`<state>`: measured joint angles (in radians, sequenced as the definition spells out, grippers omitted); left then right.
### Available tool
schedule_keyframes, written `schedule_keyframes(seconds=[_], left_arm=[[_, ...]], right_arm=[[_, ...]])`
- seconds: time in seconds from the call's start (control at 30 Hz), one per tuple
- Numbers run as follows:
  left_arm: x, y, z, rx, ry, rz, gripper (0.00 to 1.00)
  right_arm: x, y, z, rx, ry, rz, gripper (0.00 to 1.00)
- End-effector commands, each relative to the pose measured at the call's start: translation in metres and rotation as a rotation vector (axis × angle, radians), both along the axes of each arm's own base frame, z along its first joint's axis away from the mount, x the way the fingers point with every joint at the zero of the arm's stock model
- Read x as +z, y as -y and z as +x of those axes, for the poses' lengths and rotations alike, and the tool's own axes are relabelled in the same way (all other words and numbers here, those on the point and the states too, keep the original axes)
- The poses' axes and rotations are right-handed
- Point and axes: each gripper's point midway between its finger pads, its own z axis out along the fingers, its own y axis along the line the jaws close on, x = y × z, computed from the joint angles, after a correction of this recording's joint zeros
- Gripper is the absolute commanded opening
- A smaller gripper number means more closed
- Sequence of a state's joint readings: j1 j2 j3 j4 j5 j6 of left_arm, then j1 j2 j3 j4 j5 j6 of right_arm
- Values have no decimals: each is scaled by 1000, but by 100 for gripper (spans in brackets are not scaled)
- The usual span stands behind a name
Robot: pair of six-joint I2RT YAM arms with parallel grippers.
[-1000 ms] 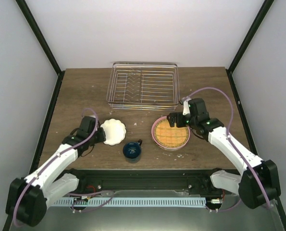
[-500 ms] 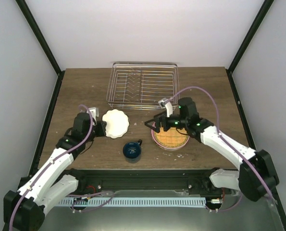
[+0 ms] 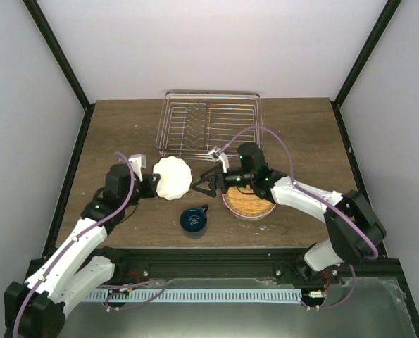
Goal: Load the mixed dishes into the dish rack
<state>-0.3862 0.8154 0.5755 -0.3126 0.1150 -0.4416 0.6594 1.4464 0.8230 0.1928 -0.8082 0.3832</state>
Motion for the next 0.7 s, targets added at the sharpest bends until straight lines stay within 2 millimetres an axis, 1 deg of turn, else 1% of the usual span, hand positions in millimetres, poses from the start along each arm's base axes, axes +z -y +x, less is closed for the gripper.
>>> schedule_keyframes(seconds=[0.0, 0.17, 0.3, 0.43, 0.6, 0.67], left_arm=[[36, 12, 8, -33, 122, -91, 0], [29, 13, 9, -32, 115, -93, 0], [27, 15, 11, -36, 113, -100, 0], [24, 17, 13, -38, 108, -104, 0], [19, 17, 15, -35, 99, -103, 0], [17, 18, 16, -33, 99, -104, 0]], right_arm=[[27, -21, 2, 63, 41, 88, 98], [31, -29, 3, 88, 35, 120, 96], [29, -35, 5, 106, 29, 130, 90], [29, -38, 7, 113, 27, 147, 89], [27, -42, 8, 135, 18, 152, 78], [25, -43, 9, 140, 13, 152, 77]])
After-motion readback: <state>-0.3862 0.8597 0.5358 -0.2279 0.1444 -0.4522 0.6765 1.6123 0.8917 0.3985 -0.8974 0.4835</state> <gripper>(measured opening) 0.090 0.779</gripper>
